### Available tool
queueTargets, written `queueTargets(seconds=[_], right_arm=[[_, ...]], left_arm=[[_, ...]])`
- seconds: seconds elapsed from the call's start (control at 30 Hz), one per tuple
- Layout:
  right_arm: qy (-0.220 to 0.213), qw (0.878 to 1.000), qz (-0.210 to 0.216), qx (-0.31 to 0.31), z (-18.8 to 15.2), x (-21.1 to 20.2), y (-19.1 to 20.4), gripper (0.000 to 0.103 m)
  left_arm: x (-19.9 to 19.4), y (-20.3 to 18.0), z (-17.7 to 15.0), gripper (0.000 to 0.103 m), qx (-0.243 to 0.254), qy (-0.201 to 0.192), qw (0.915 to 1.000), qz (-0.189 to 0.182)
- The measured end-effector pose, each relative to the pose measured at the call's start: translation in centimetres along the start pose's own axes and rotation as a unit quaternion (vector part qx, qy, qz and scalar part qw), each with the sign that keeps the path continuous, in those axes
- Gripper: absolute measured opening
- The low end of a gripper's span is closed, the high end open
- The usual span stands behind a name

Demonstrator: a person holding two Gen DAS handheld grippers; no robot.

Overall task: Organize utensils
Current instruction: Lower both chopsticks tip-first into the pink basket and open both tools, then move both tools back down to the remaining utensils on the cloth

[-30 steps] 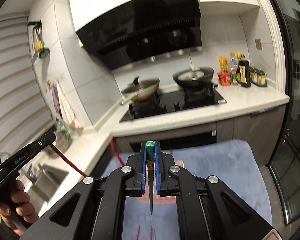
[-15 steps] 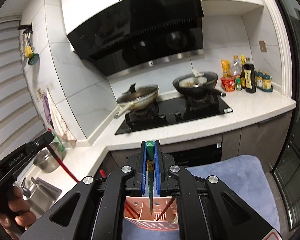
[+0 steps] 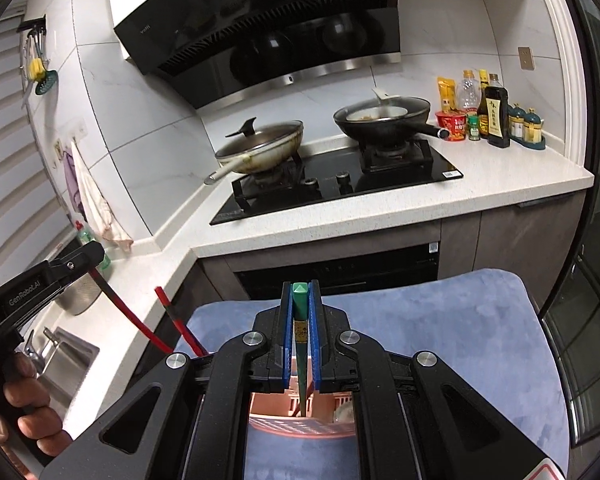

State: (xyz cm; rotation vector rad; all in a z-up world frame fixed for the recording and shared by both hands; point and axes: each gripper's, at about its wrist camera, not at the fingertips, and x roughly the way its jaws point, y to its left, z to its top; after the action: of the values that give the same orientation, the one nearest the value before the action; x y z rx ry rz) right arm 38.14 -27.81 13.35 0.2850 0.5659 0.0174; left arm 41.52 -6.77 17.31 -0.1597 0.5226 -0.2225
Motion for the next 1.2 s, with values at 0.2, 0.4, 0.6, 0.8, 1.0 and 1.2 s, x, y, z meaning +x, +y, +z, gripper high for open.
queueTargets(seconds=[0.2, 0.4, 0.6, 0.8, 1.0, 1.2], right_arm=[[-0.003, 1.0, -0.003, 0.003, -0.2, -0.4, 0.0, 0.012], [-0.008, 1.0, -0.004, 0.003, -0.4, -1.5, -0.2, 0.013], [-0.006, 1.0, 0.0, 0.002, -1.5, -3.4, -0.3, 0.013], [0.013, 1.0, 0.002, -0.008, -4.5, -5.5, -0.4, 0.014], [0.042, 0.999, 0.001, -0.025, -9.2, -7.7, -0.1, 0.014], [0.077, 0.996, -0.004, -0.045, -14.6, -9.9, 0.0, 0.014]], left_arm=[[0.0, 0.2, -0.5, 0.021, -0.004, 0.008, 1.0, 0.001], [-0.9, 0.2, -1.0, 0.032, -0.001, 0.005, 1.0, 0.007], [-2.4, 0.6, -1.8, 0.032, 0.0, 0.007, 0.9999, 0.01], [-4.4, 1.0, -4.3, 0.033, 0.011, 0.018, 0.9996, 0.02], [-6.4, 1.6, -8.2, 0.033, 0.019, 0.043, 0.9986, 0.024], [-8.7, 2.0, -12.9, 0.033, 0.027, 0.072, 0.9968, 0.023]])
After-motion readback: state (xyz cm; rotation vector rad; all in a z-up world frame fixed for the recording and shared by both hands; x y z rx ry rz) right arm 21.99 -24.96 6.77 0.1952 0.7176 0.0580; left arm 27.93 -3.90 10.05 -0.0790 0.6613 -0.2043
